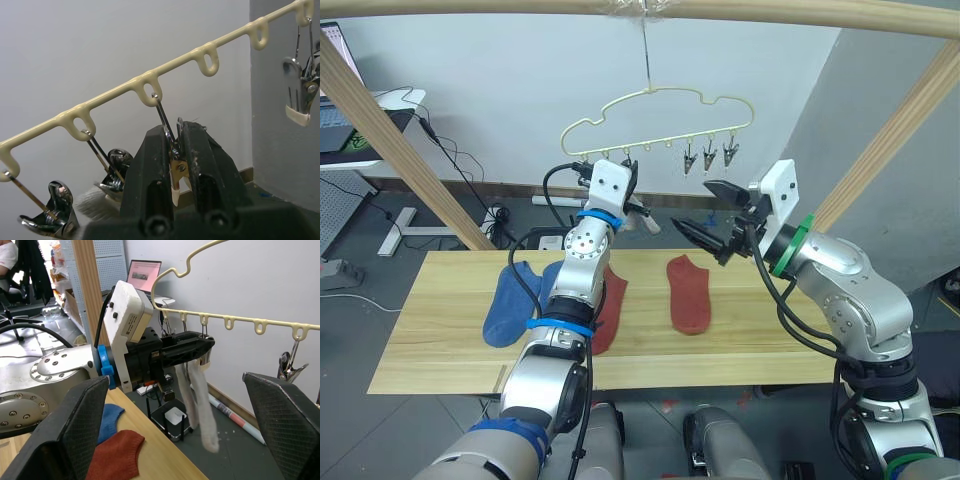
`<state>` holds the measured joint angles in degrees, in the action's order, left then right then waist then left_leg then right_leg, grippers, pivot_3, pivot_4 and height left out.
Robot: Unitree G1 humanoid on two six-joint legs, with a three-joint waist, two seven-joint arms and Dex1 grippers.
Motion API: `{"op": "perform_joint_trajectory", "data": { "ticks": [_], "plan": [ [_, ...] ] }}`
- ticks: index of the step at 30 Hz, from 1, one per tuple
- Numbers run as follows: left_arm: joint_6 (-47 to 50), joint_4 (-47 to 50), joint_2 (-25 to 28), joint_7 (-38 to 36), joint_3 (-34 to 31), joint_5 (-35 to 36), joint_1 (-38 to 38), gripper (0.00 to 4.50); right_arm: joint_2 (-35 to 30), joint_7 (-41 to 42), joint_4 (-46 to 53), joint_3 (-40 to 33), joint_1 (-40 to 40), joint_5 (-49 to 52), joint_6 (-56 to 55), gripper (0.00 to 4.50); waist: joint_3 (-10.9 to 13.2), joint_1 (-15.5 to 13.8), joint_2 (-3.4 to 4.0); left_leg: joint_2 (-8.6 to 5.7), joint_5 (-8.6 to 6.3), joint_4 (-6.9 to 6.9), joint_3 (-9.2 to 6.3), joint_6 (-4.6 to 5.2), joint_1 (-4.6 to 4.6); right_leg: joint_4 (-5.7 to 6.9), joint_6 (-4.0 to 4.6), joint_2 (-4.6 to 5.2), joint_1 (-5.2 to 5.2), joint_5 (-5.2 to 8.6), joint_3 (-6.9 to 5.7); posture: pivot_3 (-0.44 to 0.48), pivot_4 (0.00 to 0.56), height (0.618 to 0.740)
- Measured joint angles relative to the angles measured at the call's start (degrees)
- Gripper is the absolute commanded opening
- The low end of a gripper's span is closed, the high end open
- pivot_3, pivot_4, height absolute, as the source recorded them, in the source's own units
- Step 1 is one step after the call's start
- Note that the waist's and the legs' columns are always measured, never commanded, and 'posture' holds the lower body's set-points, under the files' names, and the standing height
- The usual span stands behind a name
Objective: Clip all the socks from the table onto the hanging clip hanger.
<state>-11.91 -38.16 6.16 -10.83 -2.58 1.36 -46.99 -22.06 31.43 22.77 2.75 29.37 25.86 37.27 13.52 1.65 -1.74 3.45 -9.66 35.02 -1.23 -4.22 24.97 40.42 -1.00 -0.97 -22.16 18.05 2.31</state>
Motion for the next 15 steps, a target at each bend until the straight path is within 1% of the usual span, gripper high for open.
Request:
{"op": "perform_joint_trajectory", "data": {
  "ticks": [3,5,7,9,11,13,14,15],
  "plan": [
    [0.63,0.32,0.01,-0.82,-0.08,0.59,0.04,0.11,-0.75,-0.15,-0.13,0.8,-0.64,-0.94,-0.16,4.5,0.0,0.0,0.0,0.0,0.0,0.0,0.0,0.0,0.0,0.0,0.0,0.0,0.0,0.0,0.0,-0.026,0.187,0.74],
    [4.99,2.55,0.01,-3.57,-0.88,3.85,0.14,0.11,-2.91,-0.74,-2.85,3.62,-0.92,-5.41,-0.98,4.5,0.0,0.02,0.0,0.0,0.0,0.03,0.01,0.0,0.0,0.02,0.0,0.0,0.0,0.0,0.01,-0.019,0.191,0.74],
    [10.38,5.28,0.27,-6.44,-2.15,7.58,0.24,0.11,-4.0,-1.81,-8.21,6.44,-1.19,-9.78,-1.51,4.5,-0.01,0.04,-0.01,0.0,0.0,0.06,0.01,0.0,-0.04,0.09,0.0,0.0,0.0,0.0,0.02,-0.019,0.191,0.74],
    [18.95,9.35,1.4,-10.27,-3.59,12.92,0.44,0.11,-3.33,-2.71,-16.36,9.01,-1.01,-13.78,-3.3,4.5,-0.01,0.17,-0.01,0.01,0.01,0.07,0.01,0.0,-0.08,0.23,-0.01,0.0,-0.03,0.01,0.03,-0.009,0.192,0.74],
    [28.36,13.14,3.39,-13.71,-5.31,18.24,0.72,0.11,-1.21,-2.7,-25.03,11.01,0.74,-16.52,-5.95,4.5,0.0,0.34,-0.01,0.02,0.02,0.08,0.01,-0.01,-0.12,0.35,-0.01,-0.03,-0.07,0.01,0.04,0.004,0.194,0.74],
    [36.65,15.86,5.32,-16.42,-6.87,23.13,0.9,0.11,0.84,-2.39,-34.24,13.09,4.0,-19.26,-9.39,4.5,0.0,0.71,-0.01,0.05,0.03,0.09,0.01,-0.02,-0.18,0.44,0.0,-0.05,-0.06,0.01,0.04,0.004,0.194,0.74],
    [41.57,16.98,6.68,-17.94,-7.97,26.08,0.97,0.11,2.39,-2.06,-41.05,14.13,6.93,-20.93,-12.09,4.5,0.0,0.92,-0.01,0.05,0.05,0.09,0.0,-0.01,-0.21,0.48,-0.01,-0.05,-0.07,0.01,0.04,0.004,0.194,0.74],
    [44.25,17.71,7.39,-18.76,-8.59,27.65,1.01,0.11,3.24,-1.88,-44.91,14.44,8.26,-21.99,-13.9,4.5,-0.01,0.92,-0.01,0.04,0.07,0.08,-0.03,0.0,-0.2,0.49,0.0,-0.04,-0.07,0.01,0.01,0.004,0.194,0.74]
  ]
}}
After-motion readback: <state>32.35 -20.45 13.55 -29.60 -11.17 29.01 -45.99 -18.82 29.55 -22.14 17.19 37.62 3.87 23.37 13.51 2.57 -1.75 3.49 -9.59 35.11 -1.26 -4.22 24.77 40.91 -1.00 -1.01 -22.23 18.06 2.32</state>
